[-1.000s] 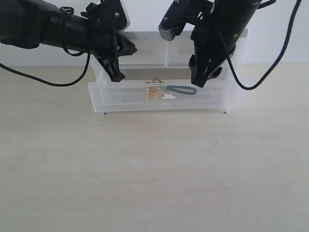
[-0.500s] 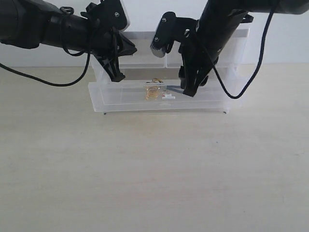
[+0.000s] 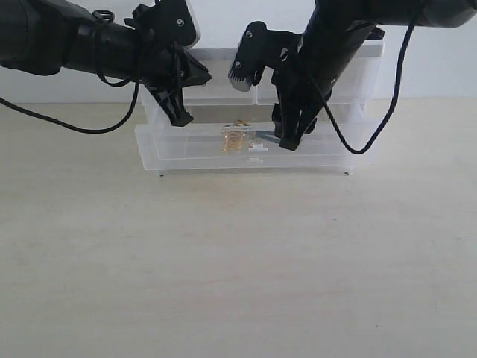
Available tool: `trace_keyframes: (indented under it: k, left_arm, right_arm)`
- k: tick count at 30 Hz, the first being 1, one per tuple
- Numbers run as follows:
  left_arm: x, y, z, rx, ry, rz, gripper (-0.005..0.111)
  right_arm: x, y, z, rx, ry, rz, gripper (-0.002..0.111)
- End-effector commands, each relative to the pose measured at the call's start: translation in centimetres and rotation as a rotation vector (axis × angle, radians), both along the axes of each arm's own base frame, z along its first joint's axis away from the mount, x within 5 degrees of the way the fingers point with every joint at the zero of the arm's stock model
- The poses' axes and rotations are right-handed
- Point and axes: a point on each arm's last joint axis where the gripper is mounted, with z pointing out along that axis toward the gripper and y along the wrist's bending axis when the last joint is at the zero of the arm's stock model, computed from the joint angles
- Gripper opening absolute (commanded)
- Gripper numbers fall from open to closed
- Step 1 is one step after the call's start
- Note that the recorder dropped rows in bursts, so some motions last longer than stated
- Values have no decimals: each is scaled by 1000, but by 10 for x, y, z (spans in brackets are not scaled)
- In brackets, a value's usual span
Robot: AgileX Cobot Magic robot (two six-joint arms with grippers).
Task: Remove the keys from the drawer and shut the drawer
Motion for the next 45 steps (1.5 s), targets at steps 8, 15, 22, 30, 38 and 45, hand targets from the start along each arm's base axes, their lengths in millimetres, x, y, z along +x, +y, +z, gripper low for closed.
trace_keyframes:
  k: [8,15,22,30,38,45]
  left_arm:
    - [11,12,10,-1,-66,120,4]
    - [11,12,10,-1,-66,120,4]
    - [11,12,10,-1,-66,120,4]
    - [11,12,10,-1,-66,120,4]
    - [11,12,10,-1,-66,120,4]
    - [11,12,10,-1,-66,120,4]
  right_arm:
    - [8,4,-17,11,1,2,59]
    - [5,2,-19,-11,39,5,39]
    - [1,1,-21,-41,80,28,0]
    - [-13,2,-7,1,163,70,0]
    - [-24,-2,-2,-28,247,74,0]
    - [-34,-4,11,-8,285,78,0]
